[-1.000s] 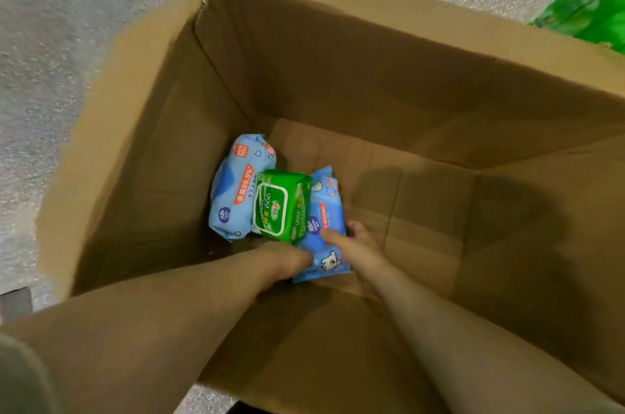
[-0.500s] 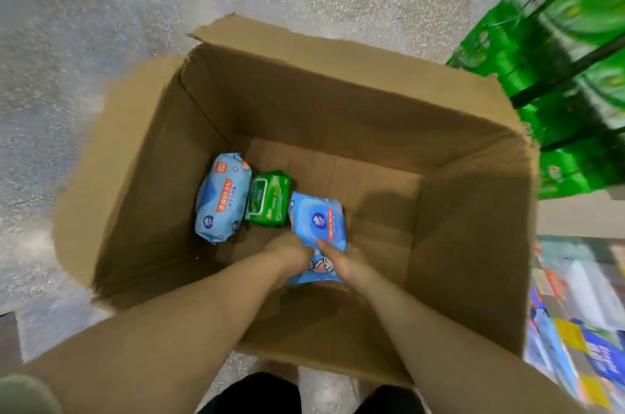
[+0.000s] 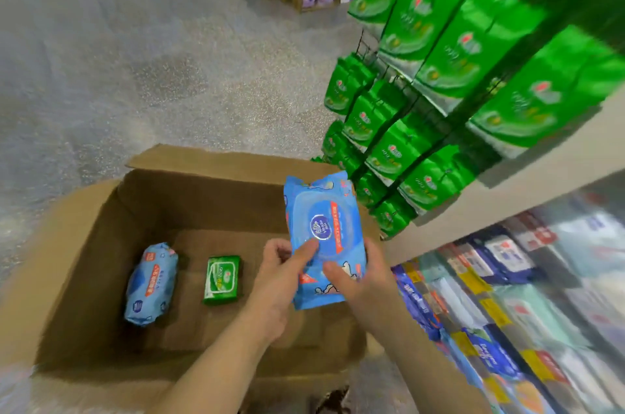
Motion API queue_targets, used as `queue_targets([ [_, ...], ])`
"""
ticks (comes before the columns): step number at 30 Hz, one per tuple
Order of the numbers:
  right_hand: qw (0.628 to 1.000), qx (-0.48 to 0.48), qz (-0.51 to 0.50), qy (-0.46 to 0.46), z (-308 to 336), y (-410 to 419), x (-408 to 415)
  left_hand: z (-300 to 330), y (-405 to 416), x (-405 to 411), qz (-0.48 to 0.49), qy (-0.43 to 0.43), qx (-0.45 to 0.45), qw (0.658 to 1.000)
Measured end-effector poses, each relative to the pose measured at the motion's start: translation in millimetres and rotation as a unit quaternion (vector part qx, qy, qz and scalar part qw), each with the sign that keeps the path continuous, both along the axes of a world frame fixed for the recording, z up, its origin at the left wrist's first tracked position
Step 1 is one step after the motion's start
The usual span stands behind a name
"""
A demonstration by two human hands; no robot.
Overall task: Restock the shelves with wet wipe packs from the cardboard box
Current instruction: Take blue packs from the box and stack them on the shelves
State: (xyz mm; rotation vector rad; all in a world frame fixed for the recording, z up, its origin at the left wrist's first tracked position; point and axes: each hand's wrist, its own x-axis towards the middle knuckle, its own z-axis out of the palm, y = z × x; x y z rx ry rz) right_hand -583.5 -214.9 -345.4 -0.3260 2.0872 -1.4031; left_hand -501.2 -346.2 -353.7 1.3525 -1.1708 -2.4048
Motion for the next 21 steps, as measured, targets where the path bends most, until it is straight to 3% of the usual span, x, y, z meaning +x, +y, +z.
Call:
queue_targets([
  [8, 0.984, -0.14, -0.11, -0.003, 77.6, 76.1, -43.6, 91.1, 60.6, -60.2, -0.085, 0.134, -0.125, 0.979],
  [13, 0.959, -0.222, -0.172, -0.026, 105.7, 117.9, -66.5, 129.8, 102.1, -92.2, -0.236, 0.185, -0.243, 0.923],
  [17, 0.89, -0.353, -0.272, -0.094, 113.4, 152.7, -77.2, 161.4, 126.5, -119.6, -0.348, 0.216, -0.355, 0.84],
  [21, 0.822, -0.467, -0.294, -0.141, 124.9, 185.4, -100.6, 190.8, 156.6, -142.4, -0.394, 0.269, -0.296, 0.828],
])
